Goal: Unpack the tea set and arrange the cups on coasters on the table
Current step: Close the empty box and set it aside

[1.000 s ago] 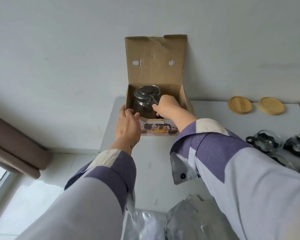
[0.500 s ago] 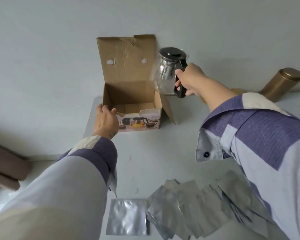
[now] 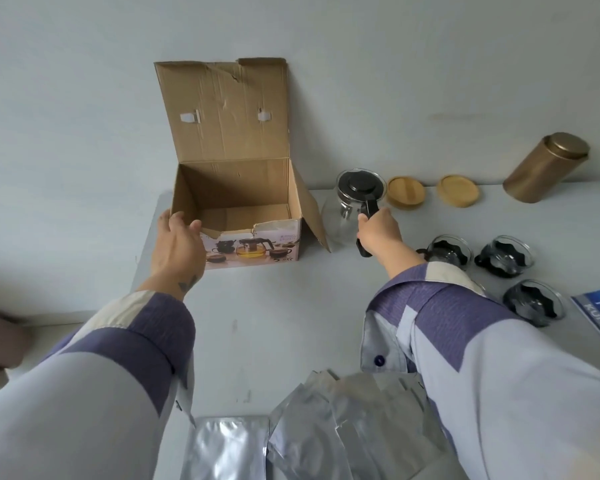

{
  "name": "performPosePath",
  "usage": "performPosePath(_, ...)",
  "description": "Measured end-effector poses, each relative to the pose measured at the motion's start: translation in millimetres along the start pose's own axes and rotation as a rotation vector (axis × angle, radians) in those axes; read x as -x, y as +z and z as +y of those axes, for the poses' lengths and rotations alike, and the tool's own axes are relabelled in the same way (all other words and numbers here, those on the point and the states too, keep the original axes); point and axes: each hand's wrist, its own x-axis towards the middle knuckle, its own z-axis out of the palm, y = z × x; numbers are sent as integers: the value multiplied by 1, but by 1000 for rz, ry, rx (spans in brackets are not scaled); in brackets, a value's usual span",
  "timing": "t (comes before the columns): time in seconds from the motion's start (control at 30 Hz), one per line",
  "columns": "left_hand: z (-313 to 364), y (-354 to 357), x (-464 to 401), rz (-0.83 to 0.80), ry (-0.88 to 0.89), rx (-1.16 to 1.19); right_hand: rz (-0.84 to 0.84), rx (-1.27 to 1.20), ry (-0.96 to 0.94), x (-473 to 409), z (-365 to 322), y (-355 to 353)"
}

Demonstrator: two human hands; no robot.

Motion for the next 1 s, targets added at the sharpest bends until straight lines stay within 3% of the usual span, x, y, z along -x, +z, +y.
performPosePath(0.23, -5, 1, -2, 8, 17, -8, 27, 53, 18, 2, 2, 4)
performPosePath(0.3, -3, 0, 0, 8, 17, -8, 148, 168, -15, 10, 1, 3)
performPosePath(0.4, -2, -1, 1, 6, 30, -19, 408, 219, -354, 35, -6, 12)
performPosePath(0.43, -3, -3, 1, 4, 29, -22, 395, 193, -477, 43, -8, 18)
performPosePath(0.5, -4, -6, 1, -6, 30, -36, 177, 165, -552, 53, -8, 35)
performPosePath(0.6, -8, -15, 1, -6, 43, -87, -202, 130, -273, 62, -9, 53)
performPosePath(0.67, -17, -24, 2, 3, 45, -127, -286, -6, -133, 65, -15, 59)
performPosePath(0.83, -46, -52, 6, 19, 12, -162, -464, -611, 304, 77, -34, 74)
performPosePath(0.9, -53, -59, 10, 23, 15, -179, -389, -692, 315, 82, -39, 84)
performPosePath(1.0, -56, -64, 11, 32, 17, -186, -62, -587, 130, 88, -53, 92)
